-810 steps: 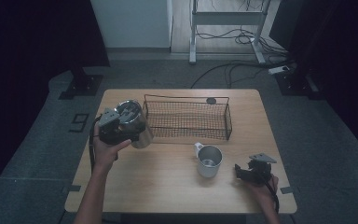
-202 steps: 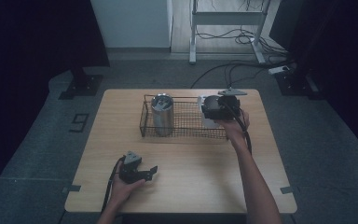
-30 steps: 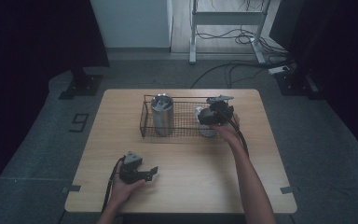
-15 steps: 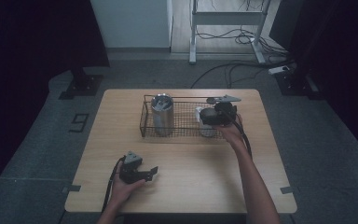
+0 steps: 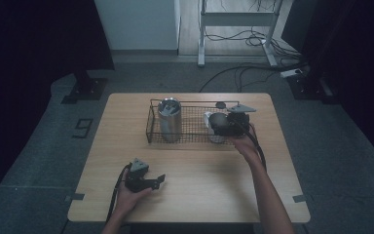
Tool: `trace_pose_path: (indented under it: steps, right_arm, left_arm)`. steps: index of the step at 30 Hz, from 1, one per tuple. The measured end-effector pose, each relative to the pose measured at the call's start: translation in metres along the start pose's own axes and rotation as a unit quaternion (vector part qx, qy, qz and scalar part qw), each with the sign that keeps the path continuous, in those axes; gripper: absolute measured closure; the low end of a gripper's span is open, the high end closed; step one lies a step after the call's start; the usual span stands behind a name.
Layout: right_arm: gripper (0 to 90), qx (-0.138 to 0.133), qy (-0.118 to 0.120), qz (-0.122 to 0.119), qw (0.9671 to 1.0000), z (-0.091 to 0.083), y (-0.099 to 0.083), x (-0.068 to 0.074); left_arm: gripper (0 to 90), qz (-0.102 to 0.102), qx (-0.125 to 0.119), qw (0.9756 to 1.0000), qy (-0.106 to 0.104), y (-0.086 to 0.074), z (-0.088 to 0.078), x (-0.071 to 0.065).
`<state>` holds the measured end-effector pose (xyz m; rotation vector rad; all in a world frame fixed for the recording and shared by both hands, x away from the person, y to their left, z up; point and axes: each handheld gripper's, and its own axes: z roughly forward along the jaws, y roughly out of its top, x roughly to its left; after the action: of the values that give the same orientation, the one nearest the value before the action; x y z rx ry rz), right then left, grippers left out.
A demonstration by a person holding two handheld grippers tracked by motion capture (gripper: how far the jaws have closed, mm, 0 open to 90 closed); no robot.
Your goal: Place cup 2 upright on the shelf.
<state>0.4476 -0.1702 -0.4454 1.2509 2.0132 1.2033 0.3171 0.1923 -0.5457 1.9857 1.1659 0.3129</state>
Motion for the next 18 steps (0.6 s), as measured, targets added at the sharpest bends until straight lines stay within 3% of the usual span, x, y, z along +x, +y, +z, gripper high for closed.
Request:
trace_pose_path:
  steps: [4, 18]
  right_arm:
    - [6.7, -0.002, 0.003, 0.011, 0.9999, -0.007, -0.007, -0.004]
    - [11.5, -0.030, 0.012, 0.012, 0.9994, -0.049, -0.042, -0.006]
  left_arm:
    - [15.9, 0.000, 0.000, 1.0000, -0.001, 0.000, 0.000, 0.000]
    - [15.9, 0.002, 0.002, 1.0000, 0.005, 0.000, 0.000, -0.001]
